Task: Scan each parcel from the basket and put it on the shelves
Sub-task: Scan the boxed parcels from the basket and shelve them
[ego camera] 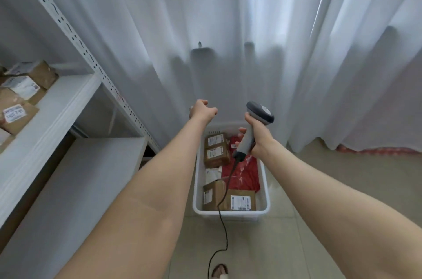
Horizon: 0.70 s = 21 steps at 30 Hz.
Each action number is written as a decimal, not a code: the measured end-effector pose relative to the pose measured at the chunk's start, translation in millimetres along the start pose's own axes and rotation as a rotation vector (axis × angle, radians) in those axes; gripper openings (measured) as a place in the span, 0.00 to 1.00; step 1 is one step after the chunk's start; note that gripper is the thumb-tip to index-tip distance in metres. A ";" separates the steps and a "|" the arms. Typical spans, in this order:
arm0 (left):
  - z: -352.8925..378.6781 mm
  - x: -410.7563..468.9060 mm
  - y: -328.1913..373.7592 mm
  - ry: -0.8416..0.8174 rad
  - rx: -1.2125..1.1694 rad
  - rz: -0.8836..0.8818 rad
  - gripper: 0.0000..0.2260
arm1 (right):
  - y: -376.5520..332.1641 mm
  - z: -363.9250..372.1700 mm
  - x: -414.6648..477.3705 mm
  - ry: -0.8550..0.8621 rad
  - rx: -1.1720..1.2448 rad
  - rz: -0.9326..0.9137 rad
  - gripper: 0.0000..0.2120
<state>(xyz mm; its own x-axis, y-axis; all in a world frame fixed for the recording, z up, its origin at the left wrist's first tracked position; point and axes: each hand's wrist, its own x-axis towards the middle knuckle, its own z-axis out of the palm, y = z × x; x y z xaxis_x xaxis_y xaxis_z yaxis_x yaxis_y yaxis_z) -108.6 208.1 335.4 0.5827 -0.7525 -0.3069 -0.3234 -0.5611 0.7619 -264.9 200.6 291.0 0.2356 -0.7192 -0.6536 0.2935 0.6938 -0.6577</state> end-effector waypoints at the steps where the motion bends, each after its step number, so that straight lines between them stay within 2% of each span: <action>1: 8.3 4.0 -2.4 -0.012 0.013 -0.008 0.23 | 3.6 -6.4 7.5 0.010 0.006 0.018 0.21; 7: 44.7 54.8 -22.4 -0.044 0.050 -0.061 0.23 | 22.1 -17.7 65.8 0.065 0.030 0.113 0.18; 14: 89.6 155.4 -66.6 -0.085 0.058 -0.141 0.24 | 38.6 -1.5 171.3 0.128 -0.008 0.181 0.17; 21: 156.9 240.8 -137.3 -0.138 -0.005 -0.273 0.24 | 74.8 -14.0 285.5 0.165 -0.038 0.241 0.20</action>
<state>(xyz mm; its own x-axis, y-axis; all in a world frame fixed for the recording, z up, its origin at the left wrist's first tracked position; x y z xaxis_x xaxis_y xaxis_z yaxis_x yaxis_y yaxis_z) -40.9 49.9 67.3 0.5406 -0.6138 -0.5752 -0.1647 -0.7478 0.6432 -188.7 47.7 50.0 0.1396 -0.5201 -0.8426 0.2116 0.8470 -0.4877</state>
